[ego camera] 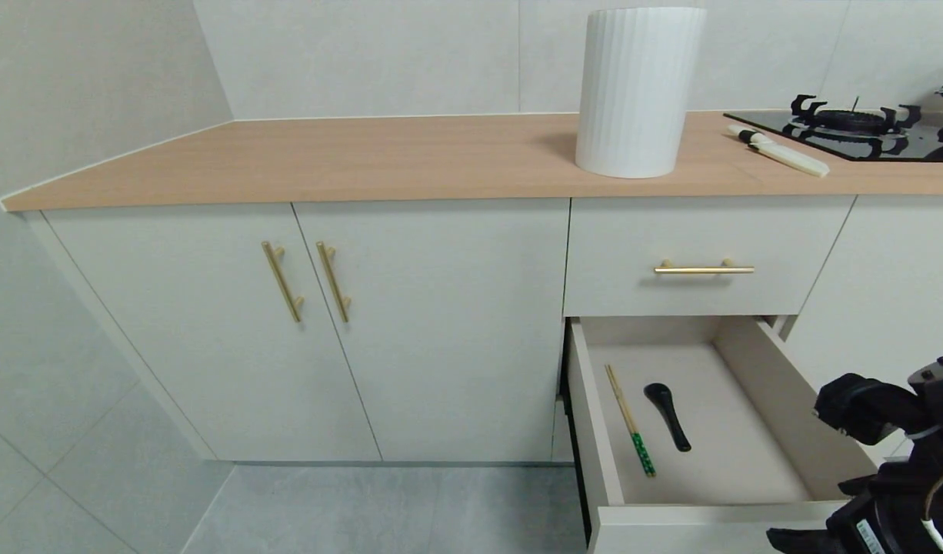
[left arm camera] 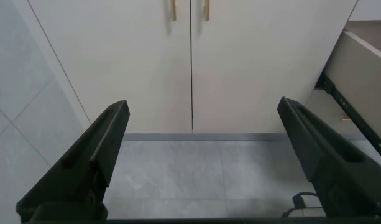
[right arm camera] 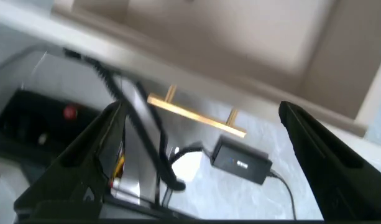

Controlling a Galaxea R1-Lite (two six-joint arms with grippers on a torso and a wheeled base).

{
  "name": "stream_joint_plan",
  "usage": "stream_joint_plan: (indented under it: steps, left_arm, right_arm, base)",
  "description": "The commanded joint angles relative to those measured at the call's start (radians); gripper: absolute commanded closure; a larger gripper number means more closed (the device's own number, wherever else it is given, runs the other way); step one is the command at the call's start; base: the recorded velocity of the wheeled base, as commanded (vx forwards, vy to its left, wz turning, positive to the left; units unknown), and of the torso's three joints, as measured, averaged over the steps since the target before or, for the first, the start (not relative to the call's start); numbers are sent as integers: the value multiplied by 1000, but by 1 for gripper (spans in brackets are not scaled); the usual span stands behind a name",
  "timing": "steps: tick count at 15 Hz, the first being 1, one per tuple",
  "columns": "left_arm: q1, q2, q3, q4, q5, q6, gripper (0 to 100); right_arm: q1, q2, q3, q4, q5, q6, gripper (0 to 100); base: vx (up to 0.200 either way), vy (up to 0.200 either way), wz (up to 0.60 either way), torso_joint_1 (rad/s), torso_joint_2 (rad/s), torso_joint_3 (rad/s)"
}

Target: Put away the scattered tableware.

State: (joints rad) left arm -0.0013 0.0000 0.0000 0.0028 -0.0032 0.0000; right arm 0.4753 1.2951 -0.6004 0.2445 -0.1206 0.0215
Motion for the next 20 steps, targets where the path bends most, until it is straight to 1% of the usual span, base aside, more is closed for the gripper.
stream_joint_plan:
  steps: [1, 3, 5, 11, 13, 16, 18, 20]
  left_arm:
    - [0, 0, 0, 0, 0, 0, 0]
    - [0, 0, 0, 0, 0, 0, 0]
    - [0, 0, 0, 0, 0, 0, 0]
    - [0, 0, 0, -1, 0, 0, 0]
    - [0, 0, 0, 0, 0, 0, 0]
    - [0, 0, 0, 0, 0, 0, 0]
    - [0, 0, 0, 0, 0, 0, 0]
    - [0, 0, 0, 0, 0, 0, 0]
  right_arm:
    - [12, 55, 8, 39, 18, -25, 0]
    - [14, 105, 24, 47, 30, -60, 0]
    - [31, 147, 33, 47, 30, -58, 0]
    - [31, 268, 33, 41, 19, -52, 0]
    - [29, 271, 33, 9, 6, -48, 0]
    - [29, 273, 31, -21, -5, -18, 0]
    - [29, 288, 21, -44, -27, 26, 0]
    - [29, 336, 18, -103, -80, 90, 0]
  base:
    - [0, 0, 0, 0, 0, 0]
    - [0, 0, 0, 0, 0, 0]
    - [0, 0, 0, 0, 0, 0]
    - [0, 0, 0, 0, 0, 0]
    - [0, 0, 0, 0, 0, 0]
    - [0, 0, 0, 0, 0, 0]
    - [0, 0, 0, 0, 0, 0]
    - [0, 0, 0, 0, 0, 0]
